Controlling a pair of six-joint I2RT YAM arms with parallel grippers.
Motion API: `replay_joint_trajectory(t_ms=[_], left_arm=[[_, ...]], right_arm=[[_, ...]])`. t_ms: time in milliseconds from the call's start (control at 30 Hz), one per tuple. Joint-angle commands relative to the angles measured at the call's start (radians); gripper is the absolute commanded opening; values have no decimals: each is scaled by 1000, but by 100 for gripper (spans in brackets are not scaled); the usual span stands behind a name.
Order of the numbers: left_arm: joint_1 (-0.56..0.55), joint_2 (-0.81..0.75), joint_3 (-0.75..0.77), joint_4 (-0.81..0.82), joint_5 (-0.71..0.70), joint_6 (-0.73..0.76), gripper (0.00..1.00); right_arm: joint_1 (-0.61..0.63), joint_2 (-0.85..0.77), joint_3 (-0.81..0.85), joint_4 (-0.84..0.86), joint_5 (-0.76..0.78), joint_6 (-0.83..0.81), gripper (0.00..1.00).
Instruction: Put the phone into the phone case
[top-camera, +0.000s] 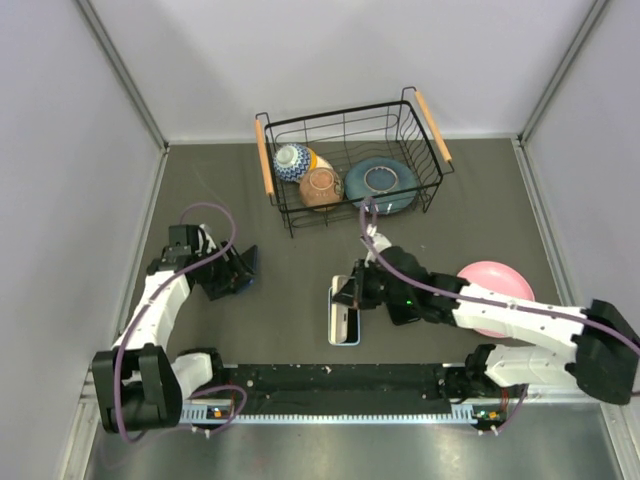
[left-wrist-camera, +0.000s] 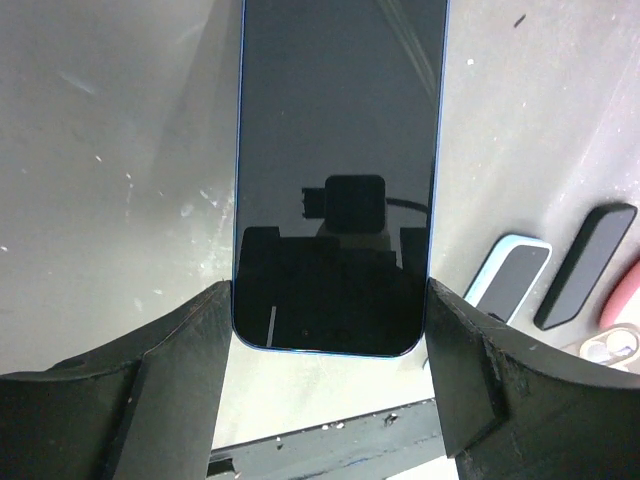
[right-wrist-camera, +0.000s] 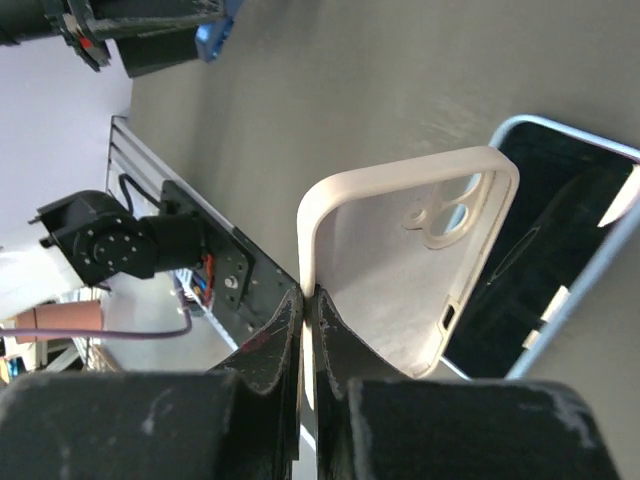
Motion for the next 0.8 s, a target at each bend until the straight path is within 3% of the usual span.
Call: replay_joint_trajectory(t_ms=[0, 200, 367, 600, 767], left_arm=[[-1, -61, -30, 53, 86, -45, 41], [0, -80, -20, 27, 96, -33, 40], [2, -100, -26, 31, 95, -34, 40], [0, -101, -27, 31, 124, -31, 40], [-1, -107, -34, 41, 158, -36, 39]], right_arm=[[79, 155, 152, 136, 33, 95, 0], [119, 373, 249, 196, 43, 229, 0], [139, 501, 352, 145, 81, 224, 0], [139, 577, 409, 116, 178, 139, 20], [141, 579, 410, 192, 178, 48, 41]])
